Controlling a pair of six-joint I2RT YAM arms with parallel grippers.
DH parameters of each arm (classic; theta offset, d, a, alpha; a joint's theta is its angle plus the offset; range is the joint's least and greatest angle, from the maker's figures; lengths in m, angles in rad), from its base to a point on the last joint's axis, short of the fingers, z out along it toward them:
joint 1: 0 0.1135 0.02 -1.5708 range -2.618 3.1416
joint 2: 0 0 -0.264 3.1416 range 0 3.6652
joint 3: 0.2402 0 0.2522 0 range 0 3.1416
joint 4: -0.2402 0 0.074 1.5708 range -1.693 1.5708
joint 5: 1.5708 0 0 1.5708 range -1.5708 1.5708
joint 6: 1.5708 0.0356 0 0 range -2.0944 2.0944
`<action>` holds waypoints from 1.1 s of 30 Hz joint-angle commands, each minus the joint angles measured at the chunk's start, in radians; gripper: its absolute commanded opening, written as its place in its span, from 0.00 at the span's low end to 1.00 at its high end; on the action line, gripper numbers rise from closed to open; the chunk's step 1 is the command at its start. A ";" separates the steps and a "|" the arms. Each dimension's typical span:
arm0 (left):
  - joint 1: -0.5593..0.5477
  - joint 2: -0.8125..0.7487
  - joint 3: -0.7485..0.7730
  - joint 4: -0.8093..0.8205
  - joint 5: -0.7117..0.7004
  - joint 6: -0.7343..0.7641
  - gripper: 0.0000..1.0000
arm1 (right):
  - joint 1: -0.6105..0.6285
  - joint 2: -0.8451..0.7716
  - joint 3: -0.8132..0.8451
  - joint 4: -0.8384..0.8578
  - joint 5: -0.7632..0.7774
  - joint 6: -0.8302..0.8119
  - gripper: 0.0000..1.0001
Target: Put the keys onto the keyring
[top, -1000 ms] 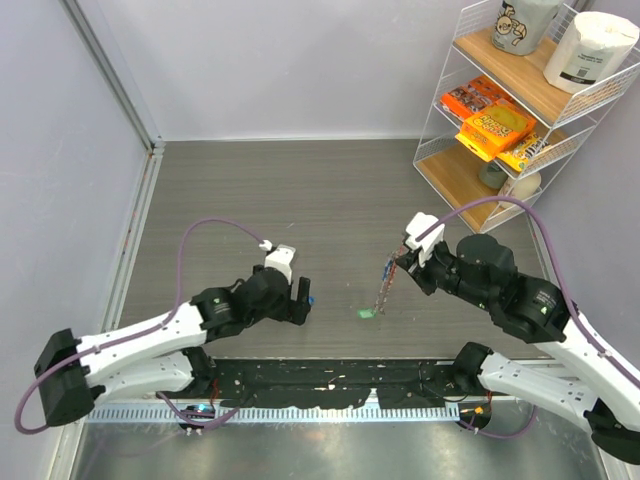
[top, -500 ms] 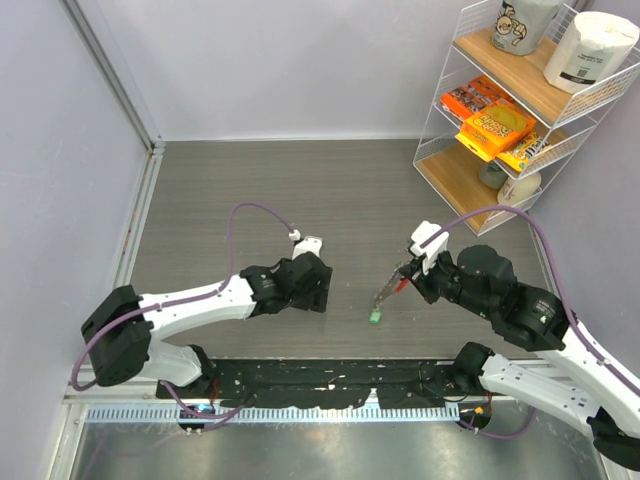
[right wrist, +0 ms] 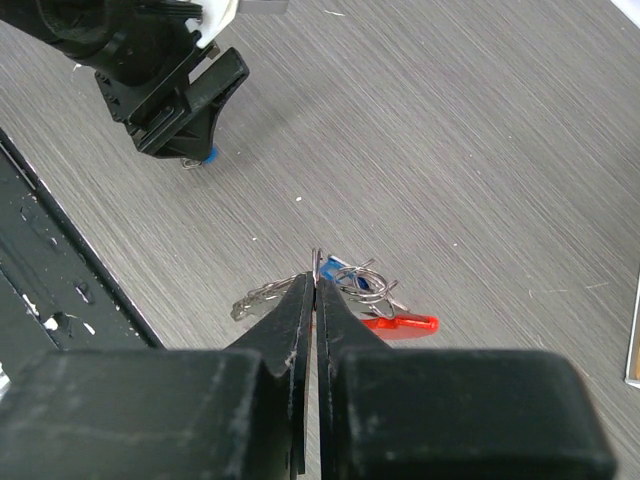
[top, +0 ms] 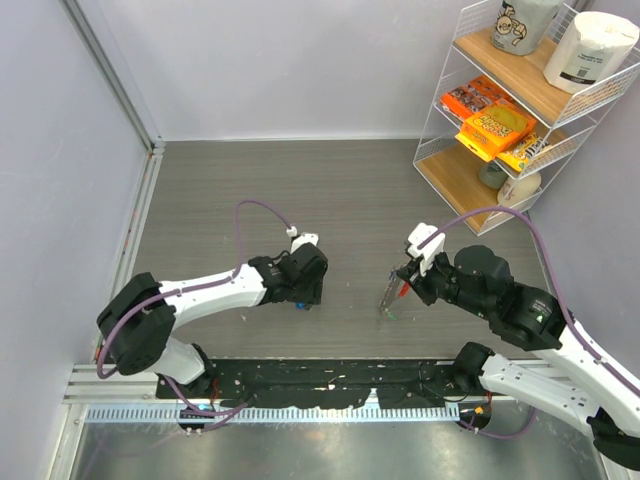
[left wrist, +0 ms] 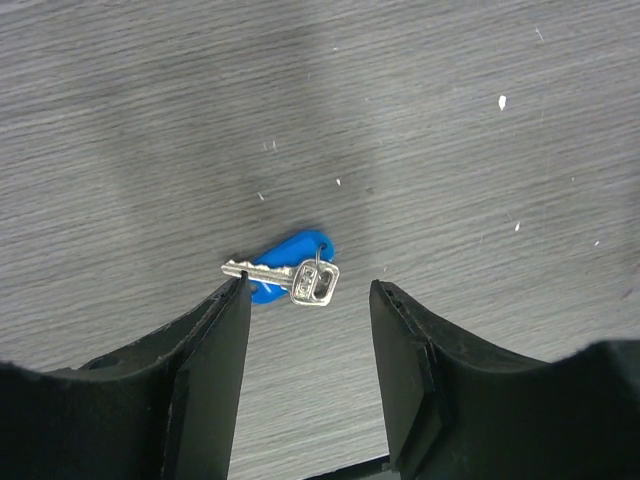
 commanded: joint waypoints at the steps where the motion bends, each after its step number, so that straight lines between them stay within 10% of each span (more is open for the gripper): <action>1: 0.014 0.040 0.043 0.013 0.040 -0.003 0.55 | 0.002 0.004 0.021 0.072 -0.022 0.016 0.06; 33: 0.052 0.156 0.063 0.063 0.085 0.040 0.18 | 0.002 0.030 0.021 0.078 -0.036 0.006 0.06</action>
